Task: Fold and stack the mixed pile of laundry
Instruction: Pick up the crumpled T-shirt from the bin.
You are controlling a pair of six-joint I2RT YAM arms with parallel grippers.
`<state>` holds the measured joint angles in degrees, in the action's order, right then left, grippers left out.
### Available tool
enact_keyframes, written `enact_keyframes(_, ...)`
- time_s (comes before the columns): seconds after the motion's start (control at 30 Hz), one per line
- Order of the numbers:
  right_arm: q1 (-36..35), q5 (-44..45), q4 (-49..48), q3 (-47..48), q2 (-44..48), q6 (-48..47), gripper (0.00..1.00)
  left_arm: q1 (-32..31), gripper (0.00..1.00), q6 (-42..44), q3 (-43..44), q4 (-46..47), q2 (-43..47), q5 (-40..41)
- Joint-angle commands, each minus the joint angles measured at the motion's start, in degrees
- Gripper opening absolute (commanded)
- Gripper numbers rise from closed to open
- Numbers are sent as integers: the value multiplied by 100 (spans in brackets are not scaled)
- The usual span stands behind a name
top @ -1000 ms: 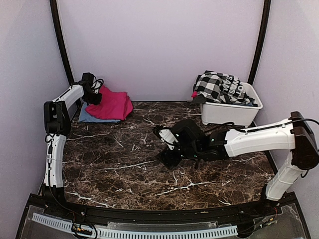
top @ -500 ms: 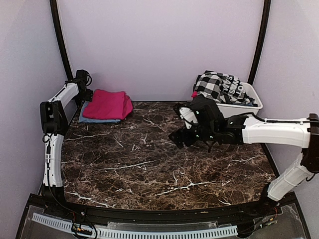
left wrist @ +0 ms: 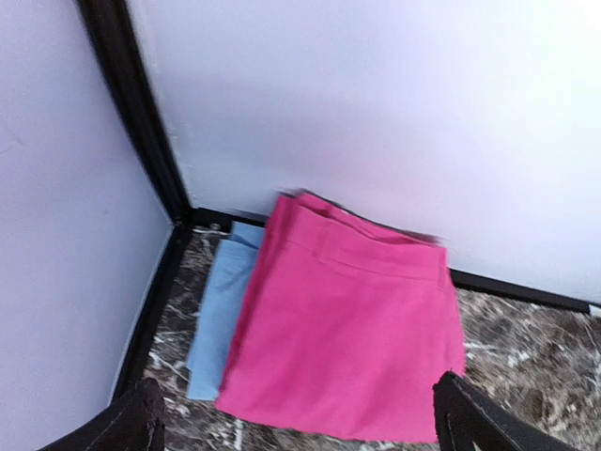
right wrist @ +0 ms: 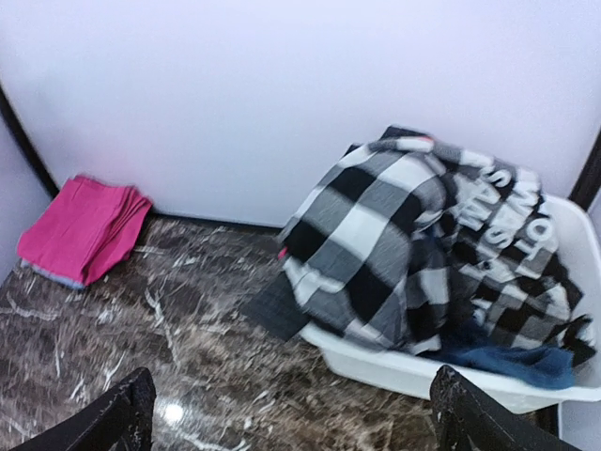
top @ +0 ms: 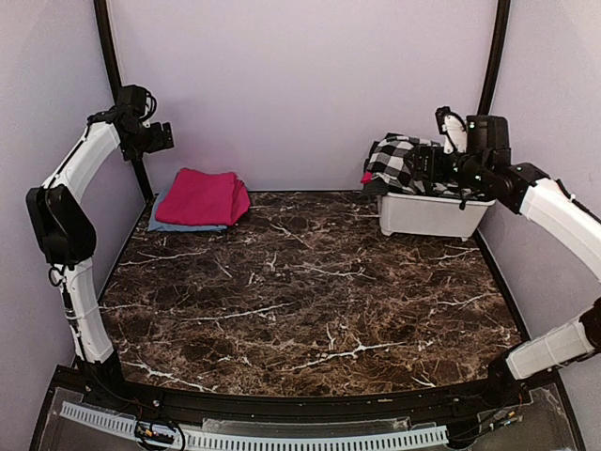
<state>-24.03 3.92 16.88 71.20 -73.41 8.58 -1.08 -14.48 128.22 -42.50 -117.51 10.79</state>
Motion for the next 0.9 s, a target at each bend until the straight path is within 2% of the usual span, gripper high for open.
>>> enact_keyframes(0.0,615,-252,92,931,-708,131,98,-848,99,2,-1078,164,640,-640)
enact_keyframes(0.1,898,-223,397,1716,-1383,142,98,-1204,99,-137,-1715,436,1073,-660)
enact_keyframes(0.27,1248,-219,804,2892,-2821,251,98,-1309,99,-472,-2892,1128,1678,-1213)
enact_keyframes(0.43,1512,-574,827,3751,-3991,551,97,-1358,99,-555,-3263,1219,1998,-1397)
enact_keyframes(0.53,1586,-794,1051,4531,-4737,635,93,-1368,99,-566,-3392,1193,2076,-1368)
enact_keyframes(0.6,1645,-1013,1215,5009,-5191,644,85,-1368,99,-573,-3489,1228,2114,-1331)
enact_keyframes(0.67,1692,-1133,1305,5361,-5456,689,68,-1368,99,-598,-3552,1240,2126,-1307)
enact_keyframes(0.87,1798,-1094,1022,5458,-5116,685,23,-1377,99,-609,-3652,1314,2123,-1376)
